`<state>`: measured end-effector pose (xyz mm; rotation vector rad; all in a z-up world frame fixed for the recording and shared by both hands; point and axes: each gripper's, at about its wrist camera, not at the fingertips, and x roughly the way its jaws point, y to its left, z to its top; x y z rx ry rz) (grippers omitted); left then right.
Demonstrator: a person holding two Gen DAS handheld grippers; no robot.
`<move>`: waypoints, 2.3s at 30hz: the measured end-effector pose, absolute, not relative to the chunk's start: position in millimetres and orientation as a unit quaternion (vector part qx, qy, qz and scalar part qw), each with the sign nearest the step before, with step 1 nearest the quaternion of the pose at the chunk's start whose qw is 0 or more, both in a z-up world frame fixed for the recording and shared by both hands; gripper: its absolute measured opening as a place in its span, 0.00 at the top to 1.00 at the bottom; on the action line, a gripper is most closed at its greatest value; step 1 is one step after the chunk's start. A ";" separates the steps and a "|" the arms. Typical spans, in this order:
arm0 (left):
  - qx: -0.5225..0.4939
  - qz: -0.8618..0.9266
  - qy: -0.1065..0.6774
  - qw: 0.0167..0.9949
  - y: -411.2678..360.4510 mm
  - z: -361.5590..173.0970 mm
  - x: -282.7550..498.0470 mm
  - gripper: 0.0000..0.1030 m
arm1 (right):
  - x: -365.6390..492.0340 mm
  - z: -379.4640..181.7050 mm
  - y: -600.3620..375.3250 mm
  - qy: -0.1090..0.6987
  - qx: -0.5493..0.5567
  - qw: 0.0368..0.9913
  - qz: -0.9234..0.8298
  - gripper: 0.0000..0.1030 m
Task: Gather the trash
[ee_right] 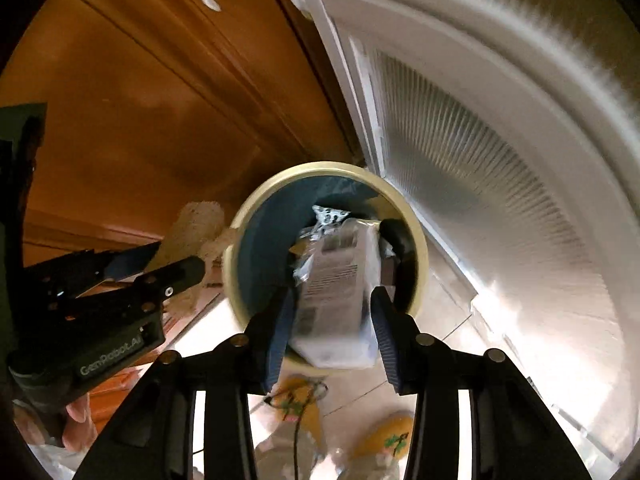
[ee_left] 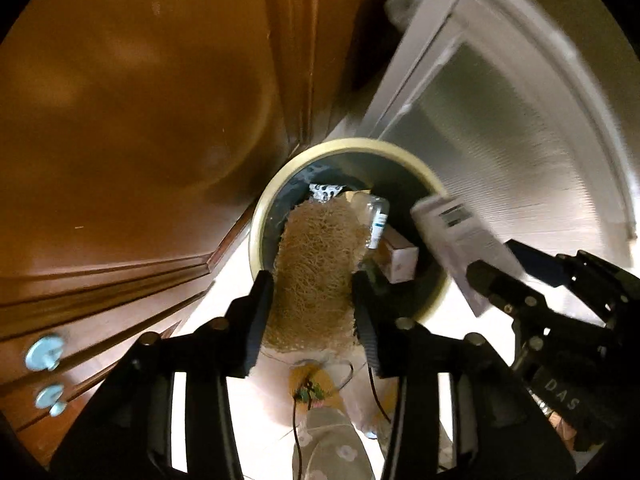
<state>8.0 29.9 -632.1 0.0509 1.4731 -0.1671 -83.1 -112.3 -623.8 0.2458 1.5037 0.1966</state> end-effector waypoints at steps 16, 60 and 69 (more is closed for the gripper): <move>0.035 -0.089 0.656 0.749 37.2 -641.3 14.4 0.13 | -103.0 -626.0 -133.3 0.660 0.120 0.740 0.037 0.36; 0.005 -0.059 0.519 0.853 44.9 -168.3 -99.5 0.05 | -156.9 -142.0 -157.4 0.515 0.143 0.845 0.010 0.36; 0.002 -0.050 0.453 0.890 49.5 -64.6 -101.0 0.05 | -145.8 -28.4 -162.7 0.463 0.129 0.877 -0.005 0.36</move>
